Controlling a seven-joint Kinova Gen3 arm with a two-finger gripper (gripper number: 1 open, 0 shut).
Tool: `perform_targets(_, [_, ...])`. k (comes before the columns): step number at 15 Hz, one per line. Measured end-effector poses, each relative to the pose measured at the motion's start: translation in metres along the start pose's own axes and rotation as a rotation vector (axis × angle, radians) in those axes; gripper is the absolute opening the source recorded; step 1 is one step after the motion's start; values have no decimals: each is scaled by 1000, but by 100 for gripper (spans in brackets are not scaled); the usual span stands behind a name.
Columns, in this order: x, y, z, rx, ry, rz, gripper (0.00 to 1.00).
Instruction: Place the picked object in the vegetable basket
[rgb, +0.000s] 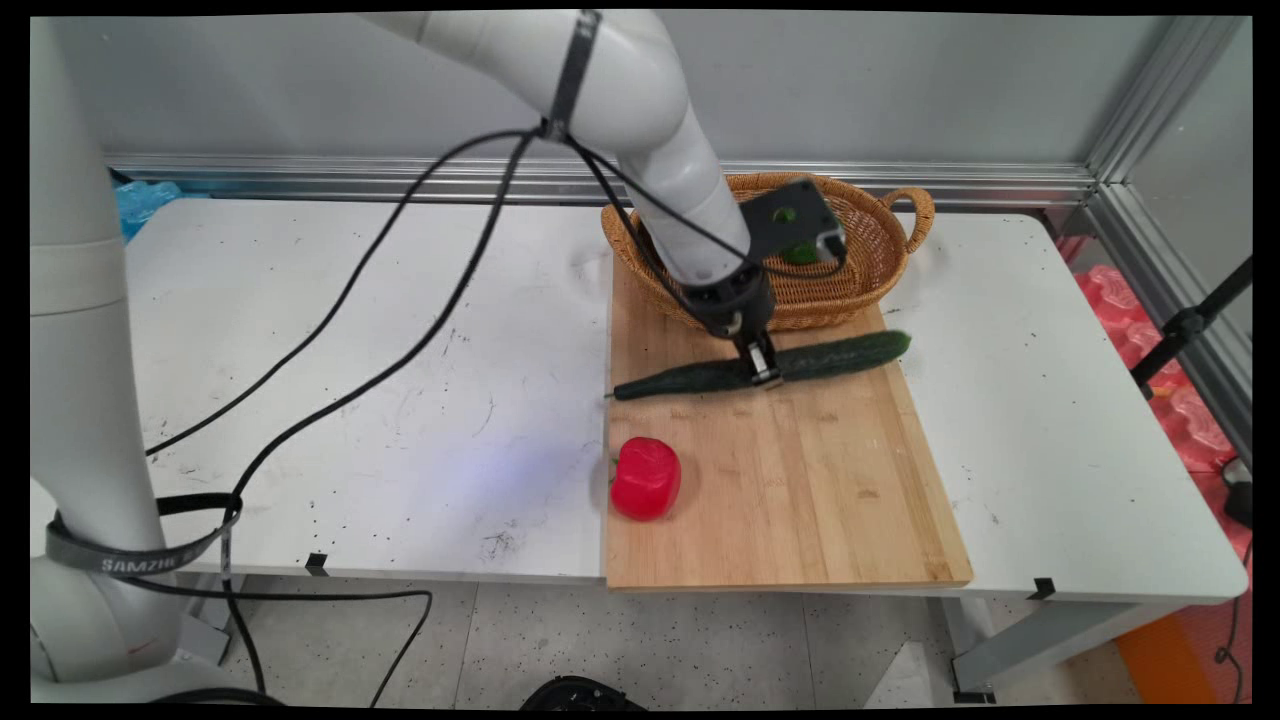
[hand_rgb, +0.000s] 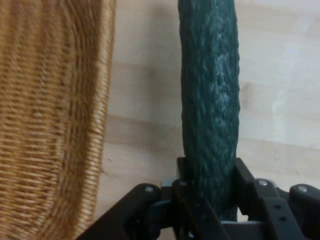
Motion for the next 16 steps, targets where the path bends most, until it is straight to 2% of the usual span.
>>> perform_targets(9, [16, -19, -93, 17, 63, 1, 0])
perform_targets(16, [42, -38, -121, 18, 131, 71, 0])
